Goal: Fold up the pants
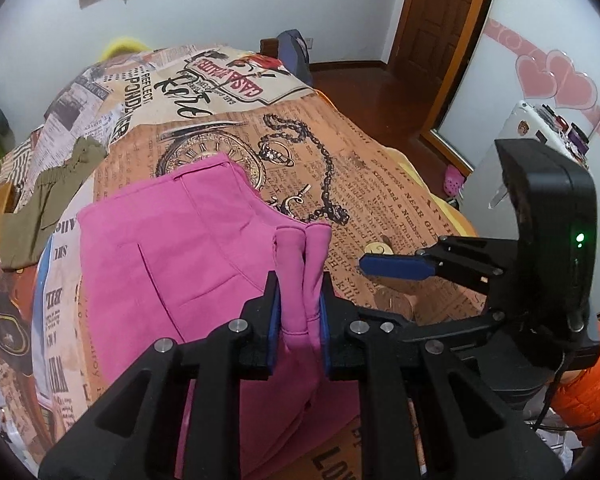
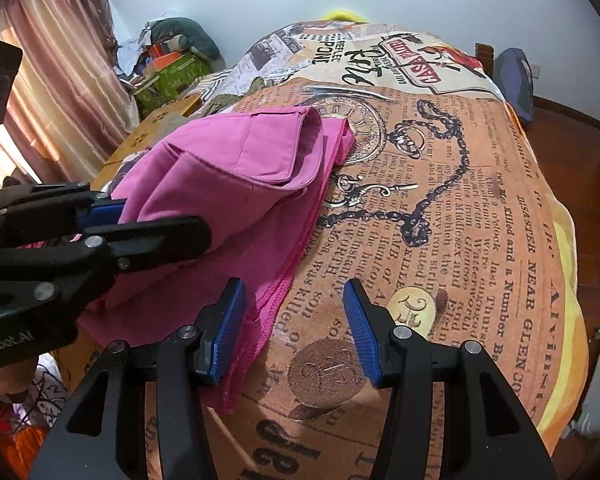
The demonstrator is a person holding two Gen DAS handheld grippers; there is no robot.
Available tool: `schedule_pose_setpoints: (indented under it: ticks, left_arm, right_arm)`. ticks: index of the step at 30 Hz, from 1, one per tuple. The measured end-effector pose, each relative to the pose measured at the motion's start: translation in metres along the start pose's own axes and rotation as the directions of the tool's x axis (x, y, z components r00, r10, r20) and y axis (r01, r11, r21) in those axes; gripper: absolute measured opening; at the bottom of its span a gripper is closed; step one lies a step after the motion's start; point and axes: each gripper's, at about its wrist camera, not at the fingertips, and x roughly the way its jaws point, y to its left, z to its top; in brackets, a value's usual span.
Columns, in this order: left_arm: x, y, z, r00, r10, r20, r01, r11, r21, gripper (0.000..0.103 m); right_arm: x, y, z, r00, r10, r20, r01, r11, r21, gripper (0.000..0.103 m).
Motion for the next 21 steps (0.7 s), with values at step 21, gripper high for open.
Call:
schedule_pose_setpoints:
  ticks: [21]
  left_arm:
    - [-0.045,0.069,0.001,0.989,0.128,0.071,-0.12,0.988,-0.1,0.06]
  right_arm:
    - [-0.06,0.01,0.031,0.984,-0.082,0.157,0.09,0.995,-0.042,0.047]
